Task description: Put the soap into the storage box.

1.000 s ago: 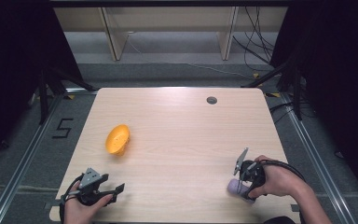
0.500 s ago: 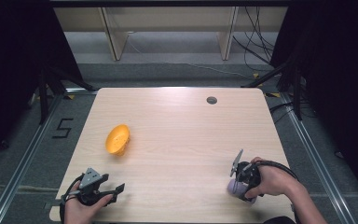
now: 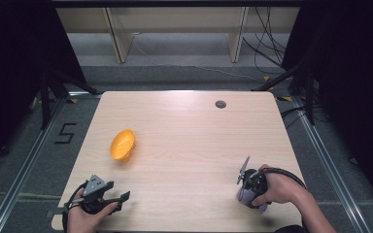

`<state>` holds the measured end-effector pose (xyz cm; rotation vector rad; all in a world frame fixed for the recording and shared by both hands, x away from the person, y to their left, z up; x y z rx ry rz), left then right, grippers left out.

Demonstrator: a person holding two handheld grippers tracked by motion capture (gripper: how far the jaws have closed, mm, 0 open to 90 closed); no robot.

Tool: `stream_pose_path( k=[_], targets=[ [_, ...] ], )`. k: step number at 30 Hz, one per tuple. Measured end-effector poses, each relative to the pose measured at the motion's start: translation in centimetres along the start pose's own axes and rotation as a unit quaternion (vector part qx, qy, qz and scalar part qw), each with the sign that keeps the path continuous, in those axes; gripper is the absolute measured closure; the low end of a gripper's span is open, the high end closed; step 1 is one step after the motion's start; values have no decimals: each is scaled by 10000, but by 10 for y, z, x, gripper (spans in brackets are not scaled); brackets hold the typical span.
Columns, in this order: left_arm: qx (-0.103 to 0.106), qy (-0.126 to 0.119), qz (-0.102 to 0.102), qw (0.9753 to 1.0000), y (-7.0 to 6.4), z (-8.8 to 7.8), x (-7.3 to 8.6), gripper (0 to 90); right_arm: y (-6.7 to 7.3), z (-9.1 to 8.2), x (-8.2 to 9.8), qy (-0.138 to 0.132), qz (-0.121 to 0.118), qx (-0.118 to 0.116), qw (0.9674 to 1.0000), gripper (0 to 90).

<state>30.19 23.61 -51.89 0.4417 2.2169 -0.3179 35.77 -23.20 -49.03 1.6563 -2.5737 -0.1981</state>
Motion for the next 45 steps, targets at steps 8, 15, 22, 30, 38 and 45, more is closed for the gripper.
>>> stream_pose_path(
  k=[8,15,22,30,38,45],
  targets=[
    [23,-11,22,10000,0,0,0,251,0,2,-1,95,-28,64,9999,492],
    [54,-23,-23,10000,-1,1,0,256,5,2,0,54,-212,242,9995,502],
    [51,-10,1,10000,-1,1,0,257,8,2,4,-104,-524,487,9974,504],
    [-1,26,114,9999,0,0,0,257,11,-1,6,-369,-778,666,9941,504],
    [57,0,113,9999,0,1,0,256,15,-11,6,-590,-860,927,9902,504],
    [63,-7,106,9999,0,1,0,256,18,-18,5,-813,-927,1255,9844,505]
  ],
)
Point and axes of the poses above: each handheld gripper's, and its own axes: z roughly forward along the jaws, x roughly out of its underside, y roughly to its left, the point moved 2 cm from there along z, roughly forward along the jaws, and after that the axes turned 6 degrees about -x, right-handed, at the moved point
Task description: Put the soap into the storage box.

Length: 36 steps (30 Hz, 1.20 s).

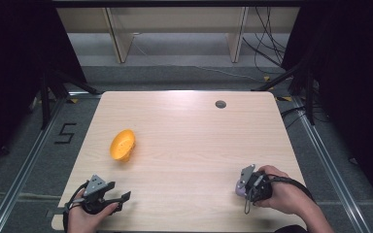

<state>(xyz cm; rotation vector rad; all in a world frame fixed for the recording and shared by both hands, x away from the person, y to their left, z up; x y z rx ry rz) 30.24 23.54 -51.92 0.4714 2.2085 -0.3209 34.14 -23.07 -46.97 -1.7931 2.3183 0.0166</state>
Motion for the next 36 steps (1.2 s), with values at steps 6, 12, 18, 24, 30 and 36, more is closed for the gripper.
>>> stream_pose_path(
  k=[6,12,18,24,30,36],
  targets=[
    [0,7,-3,10000,0,0,0,256,-2,-6,-1,-350,-22,493,9982,504],
    [-21,5,-98,9999,-2,1,0,257,-3,-11,-1,-788,50,1167,9900,504],
    [75,-51,-144,9999,-1,1,0,257,-2,-14,-5,-1137,-50,1639,9799,504],
    [201,-146,-199,9995,-3,0,-5,259,3,-14,-12,-1391,-338,1967,9699,504],
    [474,-322,-129,9983,-12,0,-21,259,10,-14,-19,-1555,-544,2215,9612,504],
    [888,-392,-34,9953,-28,5,-42,266,17,-15,-27,-1533,-670,2299,9587,504]
  ],
)
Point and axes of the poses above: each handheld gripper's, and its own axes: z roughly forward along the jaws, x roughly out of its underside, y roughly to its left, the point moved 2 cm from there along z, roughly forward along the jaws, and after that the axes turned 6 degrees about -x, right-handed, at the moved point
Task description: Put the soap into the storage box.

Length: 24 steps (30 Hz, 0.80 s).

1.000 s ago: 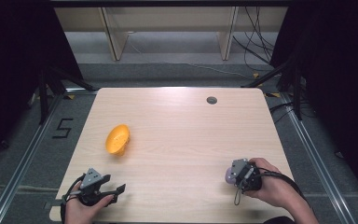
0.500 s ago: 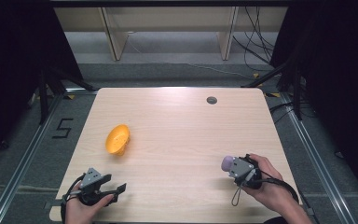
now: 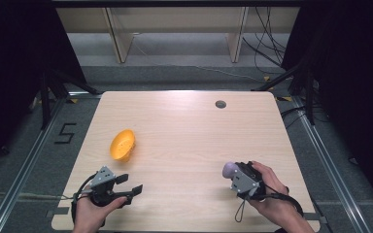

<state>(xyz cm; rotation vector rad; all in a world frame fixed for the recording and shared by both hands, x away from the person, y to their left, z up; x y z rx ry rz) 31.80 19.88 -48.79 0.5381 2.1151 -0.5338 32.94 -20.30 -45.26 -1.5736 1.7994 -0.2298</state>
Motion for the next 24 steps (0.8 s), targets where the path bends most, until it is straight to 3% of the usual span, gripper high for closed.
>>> stream_pose_path(
  k=[1,3,4,5,7,8,9,10,11,12,13,14,17,18,19,21,23,24],
  targets=[
    [60,-22,72,10000,-3,2,-4,273,2,-1,-1,103,129,6,9999,504],
    [150,-64,128,9998,-11,6,-13,283,3,-1,-4,49,52,6,10000,504],
    [246,-63,240,9994,-15,8,-19,290,3,-1,-6,2,-101,-20,9999,504],
    [282,-53,267,9992,-18,9,-22,292,6,-2,-6,49,83,-8,10000,504],
    [337,-101,370,9987,-26,13,-31,292,4,-2,-10,-24,-165,3,9999,504],
    [396,-99,437,9982,-30,15,-36,292,6,-3,-10,22,12,2,10000,504],
    [438,-98,482,9978,-33,17,-41,292,5,-2,-12,-31,-193,-5,9998,504],
    [427,-94,543,9976,-37,18,-45,292,7,-3,-13,-3,-17,15,10000,504],
    [452,-83,604,9971,-40,20,-49,292,5,-2,-15,-67,-211,-32,9998,504],
    [534,-89,634,9965,-43,22,-53,292,7,-3,-15,-37,-107,-13,9999,504],
    [568,-90,658,9962,-45,24,-57,292,6,-3,-17,-89,-229,18,9997,504],
    [570,-83,703,9959,-49,25,-61,292,7,-4,-17,-45,-57,35,10000,504],
    [687,-93,762,9947,-56,29,-68,293,8,-4,-20,-68,-56,48,9999,504],
    [694,-114,808,9942,-59,30,-71,293,5,-3,-22,-126,-279,63,9995,504],
    [704,-100,791,9943,-62,31,-74,293,7,-3,-22,-128,-33,104,9999,504],
    [803,-129,831,9932,-66,35,-79,295,8,-3,-24,-121,-35,86,9999,504],
    [879,-181,820,9926,-71,38,-84,297,8,-2,-26,-142,-65,95,9998,504],
    [969,-187,853,9915,-74,39,-87,298,5,-2,-28,-203,-278,180,9992,504]
  ],
)
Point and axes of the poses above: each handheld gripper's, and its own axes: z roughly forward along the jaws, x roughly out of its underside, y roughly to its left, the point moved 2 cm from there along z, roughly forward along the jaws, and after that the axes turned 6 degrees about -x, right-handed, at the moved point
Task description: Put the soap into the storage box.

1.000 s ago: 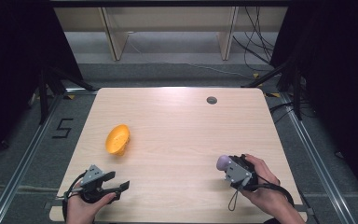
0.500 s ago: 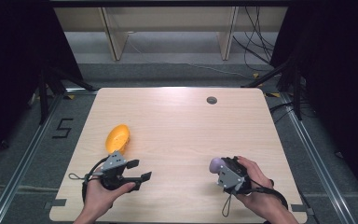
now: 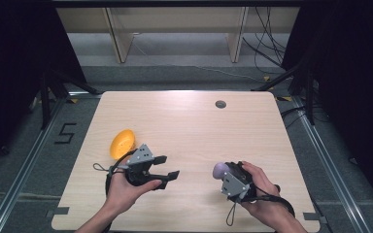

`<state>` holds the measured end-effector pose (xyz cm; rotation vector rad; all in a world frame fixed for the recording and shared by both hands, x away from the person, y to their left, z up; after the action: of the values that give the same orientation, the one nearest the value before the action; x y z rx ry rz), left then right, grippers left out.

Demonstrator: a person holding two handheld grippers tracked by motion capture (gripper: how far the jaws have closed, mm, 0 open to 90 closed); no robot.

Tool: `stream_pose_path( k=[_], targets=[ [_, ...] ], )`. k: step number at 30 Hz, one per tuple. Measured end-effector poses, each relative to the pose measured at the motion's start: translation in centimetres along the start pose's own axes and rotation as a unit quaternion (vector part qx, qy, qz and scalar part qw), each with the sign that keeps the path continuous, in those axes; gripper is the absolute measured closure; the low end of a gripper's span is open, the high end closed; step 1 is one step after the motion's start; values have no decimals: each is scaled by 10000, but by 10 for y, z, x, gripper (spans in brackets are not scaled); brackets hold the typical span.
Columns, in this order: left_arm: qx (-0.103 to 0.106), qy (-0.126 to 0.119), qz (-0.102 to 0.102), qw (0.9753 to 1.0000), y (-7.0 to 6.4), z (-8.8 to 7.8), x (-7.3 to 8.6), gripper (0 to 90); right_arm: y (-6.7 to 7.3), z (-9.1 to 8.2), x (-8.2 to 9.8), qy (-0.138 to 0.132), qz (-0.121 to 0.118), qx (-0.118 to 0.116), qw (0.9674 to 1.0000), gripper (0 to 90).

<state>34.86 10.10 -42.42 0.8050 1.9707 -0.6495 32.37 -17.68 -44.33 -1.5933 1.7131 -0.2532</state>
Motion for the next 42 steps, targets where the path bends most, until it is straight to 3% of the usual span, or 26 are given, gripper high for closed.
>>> stream_pose_path(
  k=[1,2,3,4,6,7,8,9,10,12,13,14,16,19,22,26,27,28,34,38,42],
  targets=[
    [13,8,-39,10000,-2,1,-3,299,3,-1,-1,47,242,-89,9997,504],
    [44,35,-3,10000,-3,3,-6,301,2,0,-2,32,215,-72,9997,504],
    [85,23,0,10000,-5,4,-7,302,-2,1,-3,-44,-121,-50,9999,504],
    [137,43,-19,9999,-7,7,-10,304,2,0,-3,22,177,-76,9998,504],
    [221,59,35,9997,-11,11,-14,305,2,0,-5,-2,190,-59,9998,504],
    [213,77,76,9997,-12,12,-16,305,2,0,-5,12,191,-93,9998,504],
    [294,99,45,9995,-13,15,-18,305,-1,1,-7,-54,-82,-79,9999,504],
    [309,79,49,9995,-14,17,-21,305,-1,2,-7,-71,-62,-67,9999,504],
    [299,117,73,9995,-15,19,-25,305,2,1,-7,-9,150,-64,9999,504],
    [324,159,122,9993,-16,23,-30,308,2,2,-9,-7,193,-105,9998,505],
    [334,139,69,9993,-18,26,-32,311,2,1,-9,-6,141,-96,9999,504],
    [414,188,46,9990,-19,28,-34,315,-1,2,-11,-67,-106,-86,9999,504],
    [545,173,-43,9984,-23,34,-36,322,-1,2,-12,-111,-82,-26,9999,504],
    [578,228,-42,9981,-28,42,-38,329,-2,2,-12,-110,-98,-41,9999,504],
    [684,313,-193,9970,-32,49,-39,341,-2,2,-12,-115,-78,-73,9999,504],
    [780,400,-204,9959,-40,57,-39,346,-1,2,-12,-131,-9,-85,9999,504],
    [795,413,-139,9959,-41,58,-40,349,0,2,-12,-91,142,-59,9998,504],
    [847,423,-134,9954,-42,60,-40,350,-2,3,-12,-134,-13,-72,9999,505],
    [863,487,-175,9949,-51,70,-42,356,-1,4,-14,-140,-3,-120,9998,504],
    [833,542,-120,9950,-52,75,-41,366,0,4,-15,-133,46,-133,9998,504],
    [840,568,-201,9946,-53,80,-39,377,-1,4,-15,-151,3,-132,9998,504]
  ],
)
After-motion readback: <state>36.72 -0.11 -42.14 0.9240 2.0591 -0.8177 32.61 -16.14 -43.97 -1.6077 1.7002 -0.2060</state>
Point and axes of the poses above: each handheld gripper's, and its own axes: z roughly forward along the jaws, x roughly out of its underside, y roughly to its left, the point moved 2 cm from there along z, roughly forward along the jaws, and after that the axes turned 6 degrees about -x, right-handed, at the moved point
